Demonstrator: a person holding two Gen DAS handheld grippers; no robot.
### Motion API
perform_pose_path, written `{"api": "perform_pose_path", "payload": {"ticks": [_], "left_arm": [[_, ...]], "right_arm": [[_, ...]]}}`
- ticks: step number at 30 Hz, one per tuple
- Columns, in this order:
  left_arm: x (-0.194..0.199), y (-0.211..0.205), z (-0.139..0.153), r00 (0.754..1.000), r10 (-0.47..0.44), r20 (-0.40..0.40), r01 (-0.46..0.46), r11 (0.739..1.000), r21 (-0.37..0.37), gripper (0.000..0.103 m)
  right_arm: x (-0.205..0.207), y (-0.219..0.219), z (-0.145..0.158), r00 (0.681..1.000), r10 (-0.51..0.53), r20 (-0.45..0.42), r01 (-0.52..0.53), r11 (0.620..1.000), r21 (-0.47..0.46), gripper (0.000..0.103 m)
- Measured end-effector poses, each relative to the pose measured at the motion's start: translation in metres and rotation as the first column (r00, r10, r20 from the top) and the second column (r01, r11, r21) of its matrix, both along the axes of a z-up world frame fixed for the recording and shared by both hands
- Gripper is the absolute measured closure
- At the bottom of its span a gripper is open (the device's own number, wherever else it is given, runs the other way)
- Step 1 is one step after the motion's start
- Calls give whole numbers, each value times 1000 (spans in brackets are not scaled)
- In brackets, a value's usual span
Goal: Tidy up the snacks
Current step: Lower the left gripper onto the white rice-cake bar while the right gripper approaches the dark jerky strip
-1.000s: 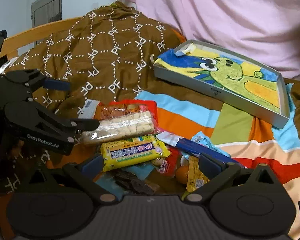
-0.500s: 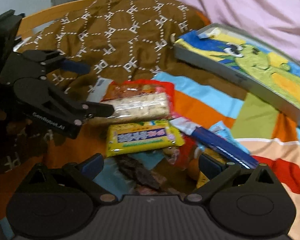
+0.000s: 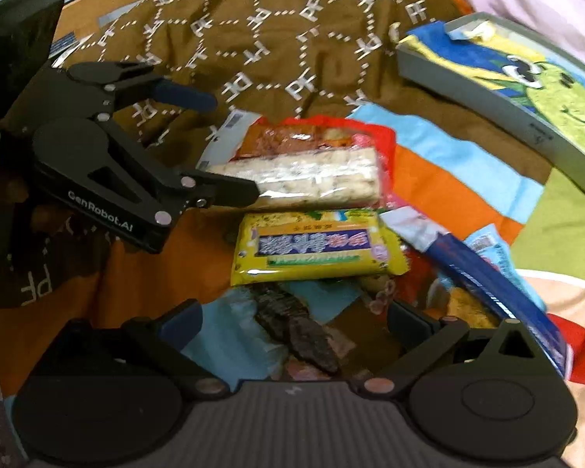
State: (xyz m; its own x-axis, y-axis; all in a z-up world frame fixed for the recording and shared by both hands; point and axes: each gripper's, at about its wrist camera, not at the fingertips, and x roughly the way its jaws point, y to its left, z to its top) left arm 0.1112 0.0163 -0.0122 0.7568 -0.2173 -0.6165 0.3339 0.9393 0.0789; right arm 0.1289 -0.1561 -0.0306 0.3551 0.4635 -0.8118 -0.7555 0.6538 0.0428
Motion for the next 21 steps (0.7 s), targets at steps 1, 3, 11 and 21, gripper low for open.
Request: {"api": "perform_pose_path", "payload": {"ticks": [1, 3, 11, 21], "left_arm": [[0, -1, 0, 1000, -11, -1, 11, 1000, 2, 1], [0, -3, -2, 999, -32, -7, 32, 999, 14, 1], [1, -8, -5, 996, -91, 10, 90, 994, 64, 1], [-1, -13, -8, 987, -158, 21, 155, 982, 109, 5]], "right_arm": [[0, 2, -2, 1000, 10, -7, -10, 1000, -10, 1], [1, 5, -6, 1000, 26, -14, -27, 999, -36, 4], [10, -1, -7, 1000, 9, -14, -10, 998, -58, 19], [8, -2, -10, 1000, -30, -8, 29, 998, -62, 22]]}}
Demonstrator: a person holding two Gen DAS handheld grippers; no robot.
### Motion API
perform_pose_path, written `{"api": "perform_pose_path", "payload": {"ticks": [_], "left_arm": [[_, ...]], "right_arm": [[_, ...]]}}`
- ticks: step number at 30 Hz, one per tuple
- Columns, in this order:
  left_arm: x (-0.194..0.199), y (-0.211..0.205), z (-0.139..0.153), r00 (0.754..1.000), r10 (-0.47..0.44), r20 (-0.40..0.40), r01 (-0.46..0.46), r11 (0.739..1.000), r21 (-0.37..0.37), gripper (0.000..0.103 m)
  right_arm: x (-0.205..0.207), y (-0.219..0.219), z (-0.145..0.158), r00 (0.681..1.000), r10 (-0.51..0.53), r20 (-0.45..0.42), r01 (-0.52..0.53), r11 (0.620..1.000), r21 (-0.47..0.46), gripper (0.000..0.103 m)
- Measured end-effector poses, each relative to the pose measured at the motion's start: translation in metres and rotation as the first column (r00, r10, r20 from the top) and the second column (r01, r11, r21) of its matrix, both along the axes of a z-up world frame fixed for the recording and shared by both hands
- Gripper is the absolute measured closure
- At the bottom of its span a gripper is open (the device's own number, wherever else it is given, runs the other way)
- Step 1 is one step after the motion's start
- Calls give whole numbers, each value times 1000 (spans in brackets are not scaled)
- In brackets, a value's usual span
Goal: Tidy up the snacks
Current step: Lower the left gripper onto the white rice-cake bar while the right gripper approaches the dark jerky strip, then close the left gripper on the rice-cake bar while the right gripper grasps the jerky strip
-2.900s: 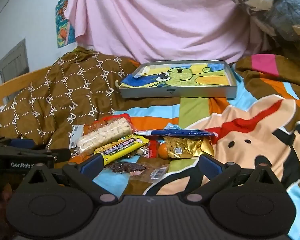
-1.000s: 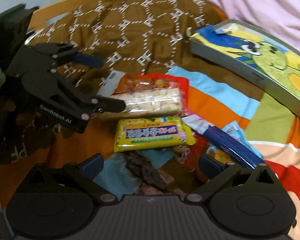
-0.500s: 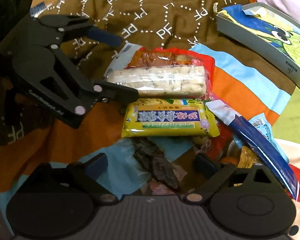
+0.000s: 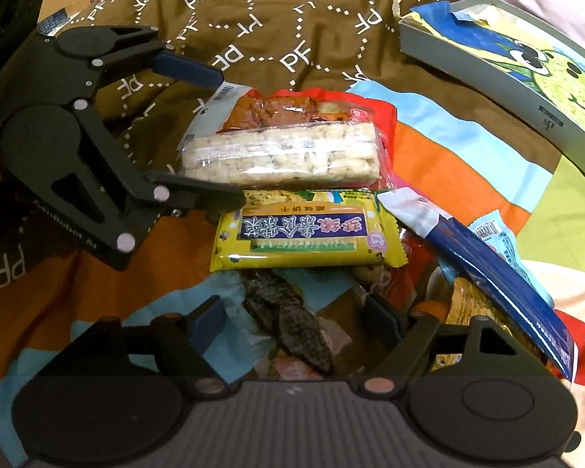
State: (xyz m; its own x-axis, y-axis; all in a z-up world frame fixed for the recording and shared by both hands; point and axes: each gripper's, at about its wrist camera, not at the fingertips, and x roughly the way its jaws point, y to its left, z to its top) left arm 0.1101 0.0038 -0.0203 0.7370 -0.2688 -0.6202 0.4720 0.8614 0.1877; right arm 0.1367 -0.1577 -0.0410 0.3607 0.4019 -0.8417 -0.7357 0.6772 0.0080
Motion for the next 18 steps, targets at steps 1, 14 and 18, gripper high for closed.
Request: {"api": "perform_pose_path", "payload": {"ticks": [1, 14, 18], "left_arm": [[0, -1, 0, 1000, -12, -2, 12, 1000, 5, 8], [-2, -5, -7, 997, -76, -34, 76, 997, 22, 33], [-3, -5, -9, 997, -78, -25, 79, 996, 36, 34]], "right_arm": [[0, 0, 0, 1000, -3, -1, 3, 1000, 0, 22], [-4, -2, 2, 999, -50, 2, 50, 999, 4, 24], [-6, -1, 2, 998, -59, 10, 59, 998, 3, 24]]}}
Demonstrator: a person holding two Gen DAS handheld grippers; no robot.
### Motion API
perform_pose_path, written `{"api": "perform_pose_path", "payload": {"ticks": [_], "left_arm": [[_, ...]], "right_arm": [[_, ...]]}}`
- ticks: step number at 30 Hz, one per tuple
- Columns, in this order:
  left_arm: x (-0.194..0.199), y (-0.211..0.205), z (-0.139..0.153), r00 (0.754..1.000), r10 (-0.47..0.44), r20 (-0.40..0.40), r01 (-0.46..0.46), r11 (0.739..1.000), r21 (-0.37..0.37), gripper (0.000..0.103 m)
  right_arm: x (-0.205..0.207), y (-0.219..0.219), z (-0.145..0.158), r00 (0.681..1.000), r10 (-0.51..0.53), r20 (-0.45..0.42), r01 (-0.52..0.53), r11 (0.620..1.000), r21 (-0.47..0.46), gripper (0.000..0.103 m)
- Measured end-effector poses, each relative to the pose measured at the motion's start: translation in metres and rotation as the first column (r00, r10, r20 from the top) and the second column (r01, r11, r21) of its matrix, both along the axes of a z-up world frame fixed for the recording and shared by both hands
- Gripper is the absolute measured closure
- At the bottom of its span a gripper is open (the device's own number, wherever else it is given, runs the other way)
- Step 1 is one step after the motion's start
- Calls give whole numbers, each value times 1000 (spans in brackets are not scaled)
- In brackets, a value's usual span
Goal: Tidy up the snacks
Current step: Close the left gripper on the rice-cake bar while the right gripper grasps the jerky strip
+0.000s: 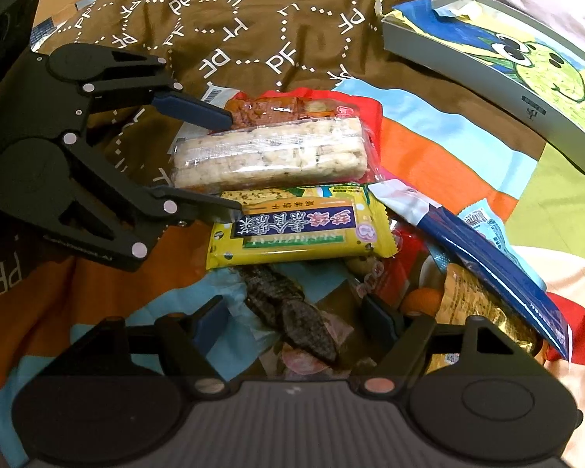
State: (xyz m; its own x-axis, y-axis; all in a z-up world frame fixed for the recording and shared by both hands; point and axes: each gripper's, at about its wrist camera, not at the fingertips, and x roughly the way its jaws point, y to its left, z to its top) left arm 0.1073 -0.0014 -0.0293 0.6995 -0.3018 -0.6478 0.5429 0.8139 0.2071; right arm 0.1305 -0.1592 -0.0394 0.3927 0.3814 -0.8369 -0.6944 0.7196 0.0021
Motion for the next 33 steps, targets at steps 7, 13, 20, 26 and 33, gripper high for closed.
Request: {"api": "perform_pose_path", "payload": {"ticks": [7, 13, 20, 26, 33], "left_arm": [[0, -1, -2, 1000, 1, -3, -1, 1000, 15, 52], [0, 0, -2, 1000, 20, 3, -20, 999, 28, 65], [-3, 1, 1, 999, 30, -34, -30, 999, 10, 66], [-6, 0, 1, 996, 56, -65, -56, 998, -2, 67], [-12, -3, 1, 994, 71, -88, -71, 997, 4, 67]], "right_arm": [[-2, 1, 0, 999, -32, 9, 32, 999, 2, 24], [-6, -1, -1, 996, -85, 22, 85, 996, 14, 23], [-17, -5, 1, 984, -176, 37, 175, 984, 25, 30], [-30, -16, 1, 970, -243, 28, 242, 969, 55, 35], [-42, -33, -2, 935, -353, -41, 355, 927, 119, 46]]}}
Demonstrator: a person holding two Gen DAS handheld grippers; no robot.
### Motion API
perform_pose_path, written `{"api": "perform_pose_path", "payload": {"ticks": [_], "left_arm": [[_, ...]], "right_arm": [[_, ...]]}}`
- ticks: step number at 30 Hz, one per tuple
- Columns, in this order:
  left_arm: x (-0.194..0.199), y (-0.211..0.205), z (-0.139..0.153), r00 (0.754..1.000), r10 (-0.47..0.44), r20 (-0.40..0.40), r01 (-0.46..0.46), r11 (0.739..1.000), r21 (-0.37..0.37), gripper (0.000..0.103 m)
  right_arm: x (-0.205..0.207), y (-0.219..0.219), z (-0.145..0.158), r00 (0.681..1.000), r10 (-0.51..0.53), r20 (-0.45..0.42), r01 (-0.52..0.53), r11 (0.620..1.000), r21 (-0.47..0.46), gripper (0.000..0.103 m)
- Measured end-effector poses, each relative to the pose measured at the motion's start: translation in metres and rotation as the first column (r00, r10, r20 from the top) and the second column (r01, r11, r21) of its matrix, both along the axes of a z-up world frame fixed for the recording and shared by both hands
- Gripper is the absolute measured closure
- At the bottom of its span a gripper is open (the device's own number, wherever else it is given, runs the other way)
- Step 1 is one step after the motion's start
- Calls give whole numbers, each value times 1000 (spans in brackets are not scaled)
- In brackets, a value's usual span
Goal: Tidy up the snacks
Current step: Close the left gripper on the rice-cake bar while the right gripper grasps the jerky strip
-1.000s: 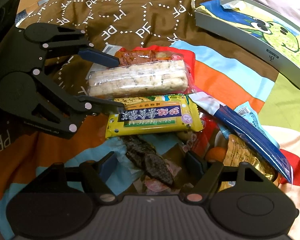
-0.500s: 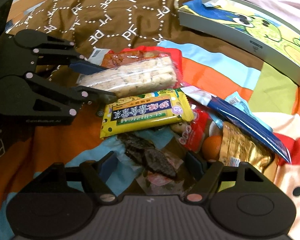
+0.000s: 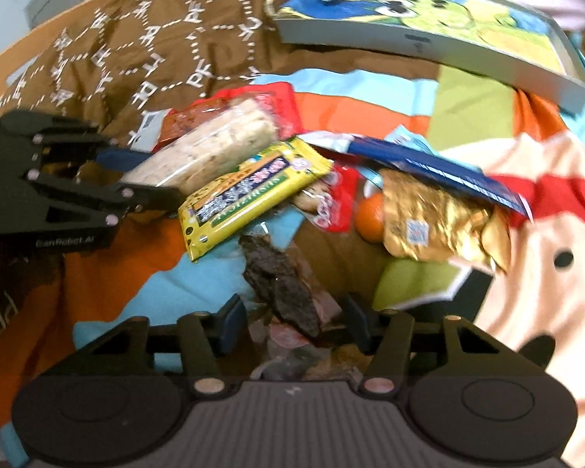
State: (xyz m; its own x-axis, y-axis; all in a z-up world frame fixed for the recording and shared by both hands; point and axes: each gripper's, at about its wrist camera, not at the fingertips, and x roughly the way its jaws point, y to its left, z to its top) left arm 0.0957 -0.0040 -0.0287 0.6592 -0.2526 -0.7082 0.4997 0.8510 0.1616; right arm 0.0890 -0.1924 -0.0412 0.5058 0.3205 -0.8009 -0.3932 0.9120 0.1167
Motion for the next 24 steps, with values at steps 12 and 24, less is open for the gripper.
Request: {"api": "perform_pose_path", "payload": {"ticks": [12, 24], "left_arm": [[-11, 2, 2, 995, 23, -95, -30, 997, -71, 66], [9, -3, -1, 998, -26, -64, 19, 994, -109, 55]], "right_arm": [[-16, -8, -1, 993, -90, -82, 103, 981, 167, 40], [-12, -3, -8, 999, -28, -30, 31, 992, 122, 28]]}}
